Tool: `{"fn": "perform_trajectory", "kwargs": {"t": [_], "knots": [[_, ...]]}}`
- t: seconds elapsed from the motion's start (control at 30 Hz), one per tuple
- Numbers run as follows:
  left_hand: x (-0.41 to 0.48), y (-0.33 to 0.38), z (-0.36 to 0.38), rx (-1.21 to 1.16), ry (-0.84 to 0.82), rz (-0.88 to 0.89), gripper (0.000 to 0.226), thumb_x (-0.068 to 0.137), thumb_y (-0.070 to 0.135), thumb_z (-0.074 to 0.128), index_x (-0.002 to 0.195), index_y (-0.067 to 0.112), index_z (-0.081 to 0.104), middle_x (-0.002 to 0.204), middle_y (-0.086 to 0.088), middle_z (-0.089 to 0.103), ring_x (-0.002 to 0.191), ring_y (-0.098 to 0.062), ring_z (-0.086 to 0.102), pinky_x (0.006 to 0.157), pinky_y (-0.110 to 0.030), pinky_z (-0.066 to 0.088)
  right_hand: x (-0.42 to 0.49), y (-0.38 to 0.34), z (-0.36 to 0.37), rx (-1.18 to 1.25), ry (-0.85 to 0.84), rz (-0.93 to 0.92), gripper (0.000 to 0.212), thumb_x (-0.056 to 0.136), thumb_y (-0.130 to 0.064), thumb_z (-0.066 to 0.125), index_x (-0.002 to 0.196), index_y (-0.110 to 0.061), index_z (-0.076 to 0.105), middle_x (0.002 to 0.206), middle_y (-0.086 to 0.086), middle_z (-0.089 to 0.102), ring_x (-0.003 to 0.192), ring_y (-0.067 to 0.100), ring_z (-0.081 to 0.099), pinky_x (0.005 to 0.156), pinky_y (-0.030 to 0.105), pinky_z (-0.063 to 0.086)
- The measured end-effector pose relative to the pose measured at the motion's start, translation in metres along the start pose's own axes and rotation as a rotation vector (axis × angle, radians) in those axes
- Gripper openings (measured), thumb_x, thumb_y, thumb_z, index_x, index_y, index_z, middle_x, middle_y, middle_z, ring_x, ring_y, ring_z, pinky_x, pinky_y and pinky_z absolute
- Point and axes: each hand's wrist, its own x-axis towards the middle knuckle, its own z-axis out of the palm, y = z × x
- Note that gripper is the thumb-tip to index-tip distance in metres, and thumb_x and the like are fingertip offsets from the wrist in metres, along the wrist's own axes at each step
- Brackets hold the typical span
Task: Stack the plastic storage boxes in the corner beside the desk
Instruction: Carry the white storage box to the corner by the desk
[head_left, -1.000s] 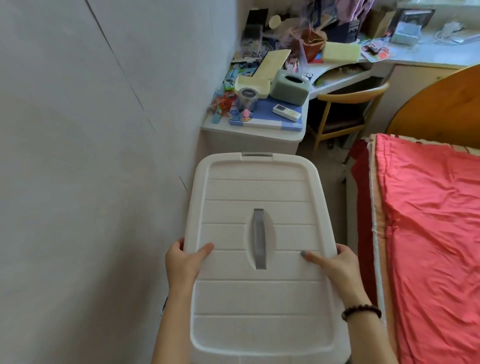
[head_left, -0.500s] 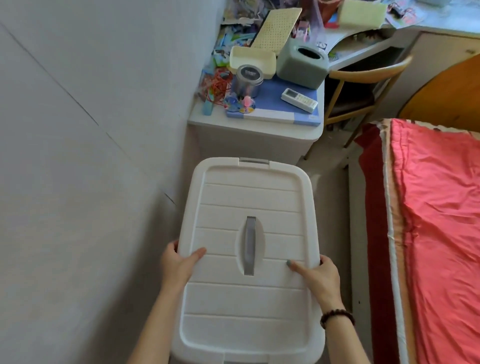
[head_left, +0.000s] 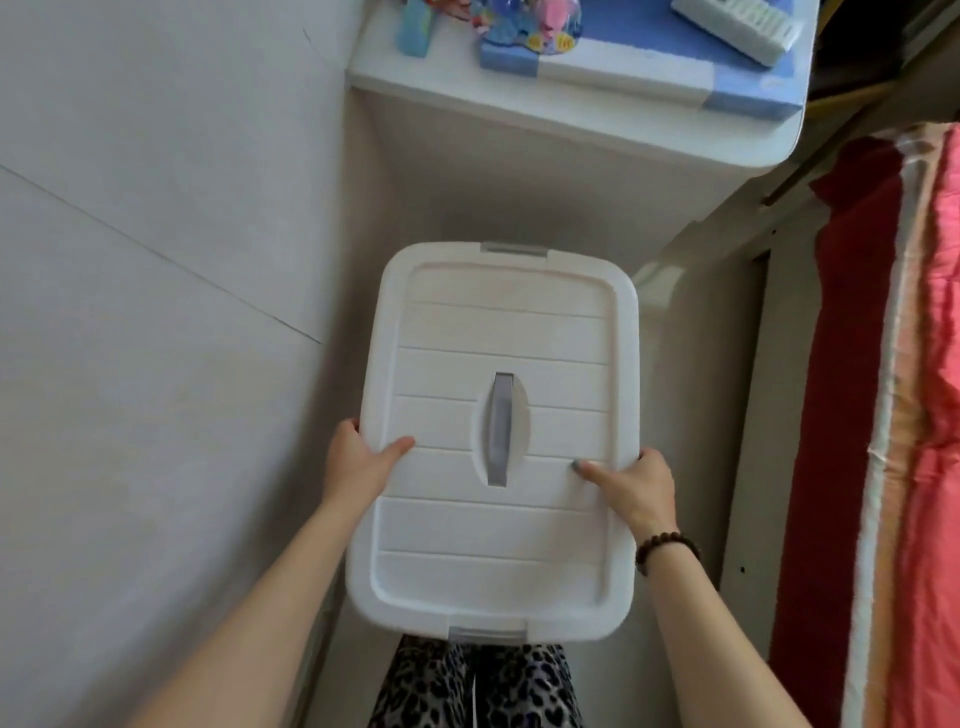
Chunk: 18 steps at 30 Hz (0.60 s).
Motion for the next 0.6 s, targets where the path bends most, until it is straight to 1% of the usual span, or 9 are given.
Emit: {"fn": "perform_trajectory", "kwargs": {"t": [0.13, 0.2, 0.27, 0.3, 0.33, 0.4, 0.43, 0.5, 0.6], "knots": [[0.024, -0.015, 0.018, 0.044, -0.019, -0.006, 0.061, 0.063, 0.032, 0.086, 0.106, 0.003, 0.054, 0.108, -0.017, 0.064, 0.094, -0.03, 0.063, 0.077, -0.033, 0.049, 0.027, 0.004, 0.016, -0.115, -0.03, 0.023, 0.05, 0.055, -0.041, 0.09, 0.087, -0.013, 0.065, 0.08, -0.003, 0.069, 0.071, 0.016, 0.066, 0.058, 0.027, 0.05], [0.037, -0.02, 0.025, 0.091, -0.038, -0.007, 0.064, 0.063, 0.034, 0.086, 0.107, 0.002, 0.054, 0.11, -0.018, 0.063, 0.097, -0.032, 0.062, 0.08, -0.035, 0.049, 0.041, 0.008, 0.024, -0.171, -0.056, 0.046, 0.057, 0.055, -0.045, 0.089, 0.091, -0.008, 0.066, 0.085, 0.004, 0.071, 0.075, 0.022, 0.067, 0.064, 0.033, 0.056], [0.051, -0.024, 0.032, 0.129, -0.068, 0.0, 0.064, 0.063, 0.033, 0.086, 0.108, 0.001, 0.054, 0.111, -0.019, 0.063, 0.099, -0.033, 0.062, 0.08, -0.035, 0.049, 0.056, 0.014, 0.031, -0.228, -0.08, 0.064, 0.063, 0.056, -0.048, 0.088, 0.092, -0.001, 0.067, 0.089, 0.013, 0.072, 0.08, 0.029, 0.069, 0.069, 0.04, 0.059], [0.058, -0.026, 0.036, 0.141, -0.081, 0.002, 0.064, 0.062, 0.032, 0.086, 0.108, 0.0, 0.054, 0.111, -0.019, 0.063, 0.099, -0.033, 0.062, 0.08, -0.034, 0.049, 0.063, 0.017, 0.035, -0.244, -0.09, 0.074, 0.063, 0.057, -0.049, 0.087, 0.088, 0.001, 0.067, 0.087, 0.012, 0.072, 0.078, 0.029, 0.069, 0.067, 0.039, 0.059], [0.064, -0.028, 0.04, 0.151, -0.089, 0.004, 0.064, 0.062, 0.032, 0.086, 0.109, 0.0, 0.054, 0.111, -0.018, 0.063, 0.099, -0.033, 0.062, 0.08, -0.035, 0.049, 0.07, 0.02, 0.039, -0.255, -0.097, 0.079, 0.06, 0.057, -0.05, 0.087, 0.08, 0.0, 0.065, 0.079, 0.009, 0.07, 0.071, 0.026, 0.067, 0.061, 0.035, 0.056], [0.075, -0.031, 0.048, 0.168, -0.1, 0.001, 0.064, 0.063, 0.031, 0.086, 0.109, 0.0, 0.054, 0.111, -0.018, 0.063, 0.1, -0.033, 0.061, 0.081, -0.036, 0.049, 0.082, 0.025, 0.047, -0.274, -0.108, 0.093, 0.055, 0.057, -0.051, 0.087, 0.067, -0.008, 0.055, 0.066, 0.003, 0.058, 0.057, 0.02, 0.055, 0.049, 0.028, 0.042], [0.08, -0.032, 0.052, 0.176, -0.105, 0.0, 0.063, 0.063, 0.031, 0.086, 0.108, 0.001, 0.054, 0.11, -0.018, 0.063, 0.099, -0.033, 0.061, 0.08, -0.035, 0.049, 0.088, 0.028, 0.052, -0.275, -0.11, 0.1, 0.054, 0.057, -0.051, 0.087, 0.065, -0.01, 0.053, 0.064, 0.002, 0.054, 0.054, 0.019, 0.052, 0.046, 0.026, 0.037], [0.09, -0.037, 0.06, 0.192, -0.115, -0.006, 0.061, 0.063, 0.03, 0.086, 0.106, 0.001, 0.054, 0.109, -0.017, 0.063, 0.097, -0.032, 0.061, 0.076, -0.033, 0.047, 0.101, 0.034, 0.062, -0.272, -0.124, 0.114, 0.052, 0.058, -0.05, 0.087, 0.064, -0.012, 0.052, 0.061, 0.001, 0.052, 0.052, 0.018, 0.049, 0.044, 0.025, 0.034], [0.107, -0.048, 0.071, 0.237, -0.124, -0.016, 0.061, 0.063, 0.032, 0.086, 0.105, 0.001, 0.054, 0.108, -0.017, 0.063, 0.097, -0.032, 0.062, 0.078, -0.034, 0.048, 0.118, 0.042, 0.079, -0.27, -0.132, 0.128, 0.056, 0.057, -0.05, 0.087, 0.059, -0.015, 0.044, 0.053, -0.003, 0.043, 0.043, 0.014, 0.04, 0.037, 0.02, 0.027]]}}
